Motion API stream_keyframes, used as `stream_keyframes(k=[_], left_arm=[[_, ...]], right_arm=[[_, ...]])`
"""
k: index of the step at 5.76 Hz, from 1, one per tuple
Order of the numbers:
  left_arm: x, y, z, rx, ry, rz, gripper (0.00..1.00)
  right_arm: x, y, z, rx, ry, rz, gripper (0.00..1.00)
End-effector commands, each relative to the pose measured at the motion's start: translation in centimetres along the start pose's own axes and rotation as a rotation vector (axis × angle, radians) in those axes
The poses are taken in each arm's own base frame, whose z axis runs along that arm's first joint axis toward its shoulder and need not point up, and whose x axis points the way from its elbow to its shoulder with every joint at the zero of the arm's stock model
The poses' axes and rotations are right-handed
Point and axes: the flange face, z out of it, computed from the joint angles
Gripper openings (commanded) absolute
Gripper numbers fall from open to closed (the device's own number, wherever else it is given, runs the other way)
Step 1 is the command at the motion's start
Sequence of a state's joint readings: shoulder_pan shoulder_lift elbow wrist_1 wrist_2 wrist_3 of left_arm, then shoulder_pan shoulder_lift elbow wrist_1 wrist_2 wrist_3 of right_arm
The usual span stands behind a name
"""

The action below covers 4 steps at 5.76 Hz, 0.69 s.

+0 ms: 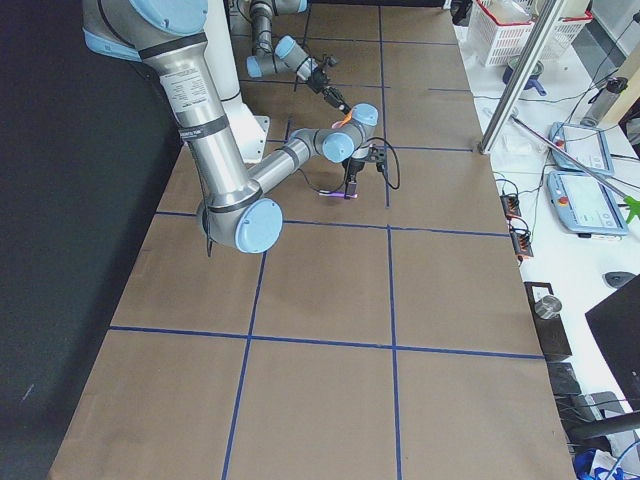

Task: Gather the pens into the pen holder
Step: 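Lower the orange marker into the pink cup with the left gripper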

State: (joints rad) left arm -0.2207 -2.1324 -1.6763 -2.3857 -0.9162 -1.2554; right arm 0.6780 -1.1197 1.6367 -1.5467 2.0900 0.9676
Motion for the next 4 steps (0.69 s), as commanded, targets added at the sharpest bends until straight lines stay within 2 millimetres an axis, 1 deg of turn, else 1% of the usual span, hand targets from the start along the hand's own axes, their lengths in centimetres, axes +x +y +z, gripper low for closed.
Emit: stream_keyframes(k=[1,2,3,4], left_arm=[[0.7,-0.6,-0.5,0.004,0.016,-0.011,1.0],[0.8,-0.9,-0.6,0.005,0.02,-0.012,1.0],[1.1,-1.7,-1.0,0.012,0.031,-0.023,1.0],[1.3,-2.3,-1.2,0.015,0.039,-0.014,1.0]], right_arm=[[0.2,0.0,0.2,-0.003,0.004,0.003,1.0],[0.4,-0.1,0.4,-0.01,0.004,0.009,1.0],[0.5,-0.1,0.8,-0.021,0.007,0.015,0.99],[0.4,0.0,0.8,-0.033,-0.003,0.022,0.88]])
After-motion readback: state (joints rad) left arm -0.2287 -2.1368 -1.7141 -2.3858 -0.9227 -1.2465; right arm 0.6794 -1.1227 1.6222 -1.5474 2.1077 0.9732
